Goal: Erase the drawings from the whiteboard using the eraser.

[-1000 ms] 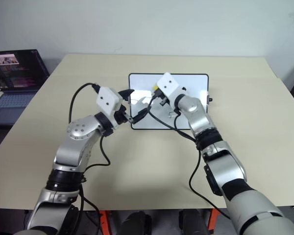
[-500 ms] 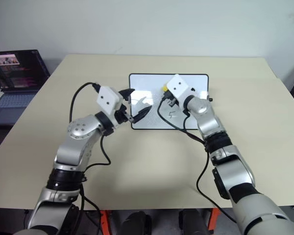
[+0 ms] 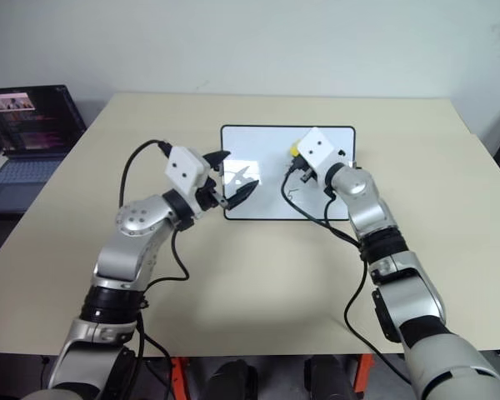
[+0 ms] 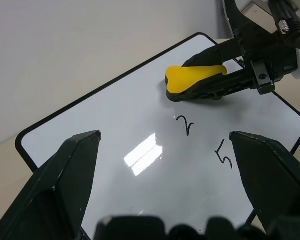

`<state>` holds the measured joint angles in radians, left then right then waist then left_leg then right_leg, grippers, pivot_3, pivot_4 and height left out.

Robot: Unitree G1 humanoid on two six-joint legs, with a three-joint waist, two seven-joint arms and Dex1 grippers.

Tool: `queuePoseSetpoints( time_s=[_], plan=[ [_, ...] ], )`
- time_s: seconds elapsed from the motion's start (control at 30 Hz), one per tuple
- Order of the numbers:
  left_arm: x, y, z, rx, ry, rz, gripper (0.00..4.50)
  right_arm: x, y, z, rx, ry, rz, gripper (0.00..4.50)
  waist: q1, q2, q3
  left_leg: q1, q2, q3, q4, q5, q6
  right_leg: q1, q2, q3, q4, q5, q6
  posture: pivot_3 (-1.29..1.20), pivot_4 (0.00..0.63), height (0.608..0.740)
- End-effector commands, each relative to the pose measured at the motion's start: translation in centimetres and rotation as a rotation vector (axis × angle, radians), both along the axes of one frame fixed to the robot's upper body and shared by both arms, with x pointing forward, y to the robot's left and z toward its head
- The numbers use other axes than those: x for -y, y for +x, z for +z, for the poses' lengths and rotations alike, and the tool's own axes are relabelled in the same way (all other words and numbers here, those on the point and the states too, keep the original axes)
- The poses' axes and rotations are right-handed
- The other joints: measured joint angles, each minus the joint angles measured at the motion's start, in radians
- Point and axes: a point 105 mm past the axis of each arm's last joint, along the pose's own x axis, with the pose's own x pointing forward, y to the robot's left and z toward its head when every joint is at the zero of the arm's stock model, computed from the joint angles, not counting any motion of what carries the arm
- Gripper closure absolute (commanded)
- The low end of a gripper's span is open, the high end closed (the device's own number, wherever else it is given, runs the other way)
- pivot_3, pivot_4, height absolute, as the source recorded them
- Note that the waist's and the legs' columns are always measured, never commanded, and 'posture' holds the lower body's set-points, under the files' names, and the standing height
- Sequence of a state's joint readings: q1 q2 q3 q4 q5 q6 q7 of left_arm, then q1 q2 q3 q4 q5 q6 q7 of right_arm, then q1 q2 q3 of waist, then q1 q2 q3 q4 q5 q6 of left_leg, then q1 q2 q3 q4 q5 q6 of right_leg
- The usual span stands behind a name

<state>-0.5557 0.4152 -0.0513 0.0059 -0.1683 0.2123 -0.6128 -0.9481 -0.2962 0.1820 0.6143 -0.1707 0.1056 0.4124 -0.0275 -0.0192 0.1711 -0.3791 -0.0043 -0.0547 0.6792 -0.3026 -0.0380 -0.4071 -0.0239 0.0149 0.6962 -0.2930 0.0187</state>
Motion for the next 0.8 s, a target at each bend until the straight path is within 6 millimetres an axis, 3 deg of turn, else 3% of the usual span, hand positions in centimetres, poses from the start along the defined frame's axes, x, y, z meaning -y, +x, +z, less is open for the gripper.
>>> queuePoseSetpoints(
  time_s=[0.03,0.3,0.53,0.8],
  plan=[
    [0.1,-0.2,1.5,0.057,-0.004,-0.01,0.0,3.3,0.1,-1.7,-0.066,-0.01,-0.102,3.2,0.001,0.0,0.0,0.0,0.0,0.0,0.0,0.0,0.0,0.0,0.0,0.0,0.0,0.0,0.0,0.0,0.15,0.74],
    [0.3,0.0,1.5,0.055,-0.003,-0.02,0.0,4.2,-0.7,-2.1,-0.088,0.015,-0.13,3.2,0.001,-0.001,0.0,0.001,0.0,0.0,0.0,0.0,0.0,0.001,0.0,0.0,0.0,0.0,0.0,0.0,0.15,0.74],
    [0.3,-0.2,1.5,0.056,0.0,-0.025,0.0,2.1,-1.9,-0.2,-0.125,0.226,-0.06,3.2,-0.001,-0.001,0.0,0.001,0.0,0.0,0.0,0.0,0.0,0.001,0.0,0.0,0.0,0.0,0.0,0.0,0.15,0.74],
    [0.0,-1.0,0.7,0.021,0.001,-0.031,0.0,0.9,-3.7,-0.4,-0.219,0.31,-0.014,3.2,-0.002,0.0,0.0,-0.001,0.0,0.0,-0.001,0.0,0.0,0.0,0.0,0.0,-0.004,0.0,0.0,0.0,0.15,0.74]
  ],
)
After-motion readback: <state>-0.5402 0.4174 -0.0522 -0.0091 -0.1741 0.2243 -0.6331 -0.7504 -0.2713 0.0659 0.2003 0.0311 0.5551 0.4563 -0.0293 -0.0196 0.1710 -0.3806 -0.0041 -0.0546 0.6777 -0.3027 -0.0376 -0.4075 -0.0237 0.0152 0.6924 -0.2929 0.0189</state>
